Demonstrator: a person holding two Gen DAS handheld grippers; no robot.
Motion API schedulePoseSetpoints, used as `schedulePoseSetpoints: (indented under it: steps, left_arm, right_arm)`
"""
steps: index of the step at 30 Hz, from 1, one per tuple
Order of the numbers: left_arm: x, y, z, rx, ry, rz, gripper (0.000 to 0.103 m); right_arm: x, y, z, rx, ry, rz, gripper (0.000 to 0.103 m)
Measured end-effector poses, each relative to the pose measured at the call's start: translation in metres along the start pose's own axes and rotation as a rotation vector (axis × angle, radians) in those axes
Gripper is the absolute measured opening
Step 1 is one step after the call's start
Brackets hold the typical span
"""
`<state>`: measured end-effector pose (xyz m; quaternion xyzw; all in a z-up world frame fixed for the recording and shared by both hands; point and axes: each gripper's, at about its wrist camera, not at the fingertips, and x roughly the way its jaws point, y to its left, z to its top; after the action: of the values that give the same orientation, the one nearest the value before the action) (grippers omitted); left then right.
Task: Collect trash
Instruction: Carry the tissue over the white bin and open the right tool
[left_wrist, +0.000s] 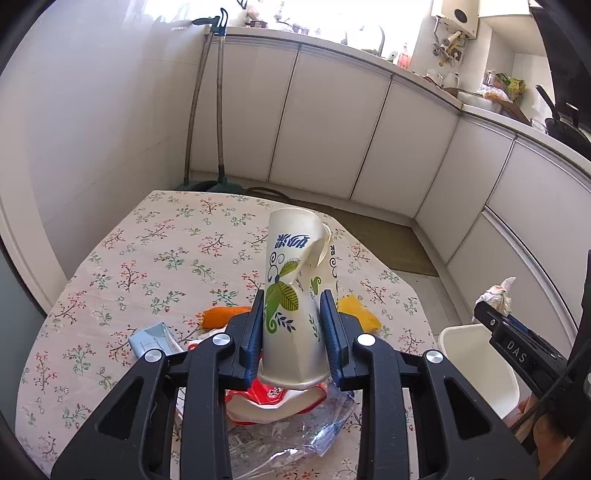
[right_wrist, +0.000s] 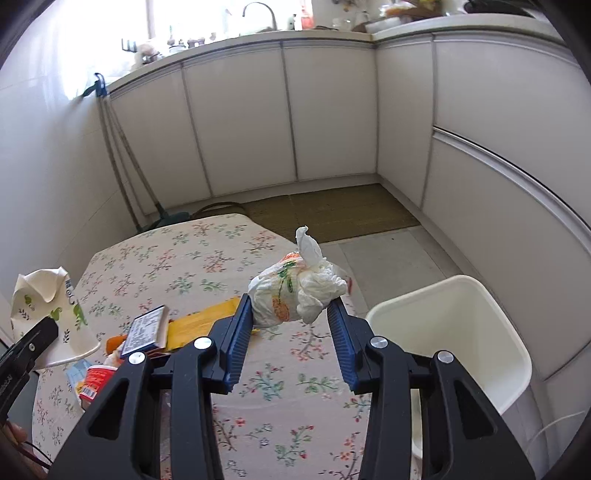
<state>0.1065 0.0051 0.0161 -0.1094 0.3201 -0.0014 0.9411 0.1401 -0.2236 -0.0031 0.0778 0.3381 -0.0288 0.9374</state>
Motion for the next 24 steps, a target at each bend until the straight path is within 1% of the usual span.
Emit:
schedulePoseSetpoints:
  steps: [6, 13, 15, 20, 21, 23, 24]
  left_arm:
    - [0.006, -0.029, -0.008, 0.043, 0.018, -0.026, 0.028]
    - [0.016, -0.072, -0.019, 0.116, 0.044, -0.065, 0.028]
    - [0.019, -0.087, -0.021, 0.137, 0.056, -0.08, 0.028]
    - [0.024, -0.127, -0.026, 0.182, 0.077, -0.127, 0.028]
    - [0.026, -0.137, -0.027, 0.194, 0.082, -0.14, 0.028]
    - [0.03, -0.156, -0.029, 0.219, 0.093, -0.164, 0.028]
    - [0.032, -0.165, -0.03, 0.23, 0.098, -0.175, 0.028]
  right_arm:
    - [0.009, -0.066, -0.001, 0.104, 0.019, -0.109, 0.041]
    - [0.014, -0.143, -0.005, 0.237, 0.044, -0.203, 0.042]
    - [0.015, -0.161, -0.009, 0.253, 0.048, -0.233, 0.043]
    - [0.018, -0.19, -0.019, 0.288, 0.084, -0.254, 0.046]
    - [0.019, -0.195, -0.021, 0.297, 0.09, -0.255, 0.048]
    - [0.018, -0.205, -0.025, 0.315, 0.101, -0.26, 0.059]
    - [0.017, -0.21, -0.028, 0.323, 0.103, -0.265, 0.069]
